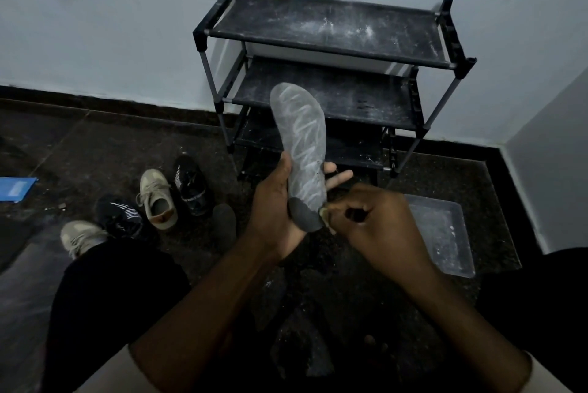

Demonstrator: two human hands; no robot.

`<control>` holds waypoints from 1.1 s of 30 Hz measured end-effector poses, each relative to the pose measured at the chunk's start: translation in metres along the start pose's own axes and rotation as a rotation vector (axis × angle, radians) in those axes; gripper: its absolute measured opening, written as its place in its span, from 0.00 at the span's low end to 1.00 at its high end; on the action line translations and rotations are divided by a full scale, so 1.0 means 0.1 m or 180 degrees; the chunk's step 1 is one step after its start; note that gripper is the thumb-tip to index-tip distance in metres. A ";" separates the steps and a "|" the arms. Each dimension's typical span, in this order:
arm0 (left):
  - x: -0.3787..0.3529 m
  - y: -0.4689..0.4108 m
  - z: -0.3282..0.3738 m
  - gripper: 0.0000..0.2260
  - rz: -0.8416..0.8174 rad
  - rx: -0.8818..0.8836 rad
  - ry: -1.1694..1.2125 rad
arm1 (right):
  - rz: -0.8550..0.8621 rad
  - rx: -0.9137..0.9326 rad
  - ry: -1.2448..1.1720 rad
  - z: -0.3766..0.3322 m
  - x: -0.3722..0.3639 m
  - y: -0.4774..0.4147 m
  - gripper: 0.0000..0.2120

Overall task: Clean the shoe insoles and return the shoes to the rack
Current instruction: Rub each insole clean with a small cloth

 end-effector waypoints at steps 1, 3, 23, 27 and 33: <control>0.00 0.00 -0.02 0.32 -0.0013 0.0039 -0.0064 | 0.0102 -0.0041 0.0002 0.03 0.05 -0.05 0.04; -0.01 0.02 -0.07 0.33 -0.0010 0.0115 -0.0222 | 0.0231 -0.0008 -0.0051 0.00 0.08 -0.11 0.06; 0.01 0.08 -0.05 0.31 0.0204 -0.0125 -0.0309 | 0.0289 0.0029 0.0063 0.04 0.06 -0.11 0.04; 0.00 0.10 -0.04 0.32 0.0151 -0.0089 -0.0291 | -0.0037 0.0089 -0.0004 -0.10 -0.10 0.02 0.04; 0.01 0.08 0.00 0.28 0.0262 -0.0266 -0.0221 | 0.0315 0.0035 0.0044 0.00 0.08 -0.12 0.05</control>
Point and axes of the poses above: each hand's wrist, its own y-axis away from the middle knuckle, its own x-axis out of the back of the hand, z = x × y, the point moved 10 cm from there along -y, towards the middle knuckle, and after that the axes turned 12 degrees about z, right-handed, at the moved point
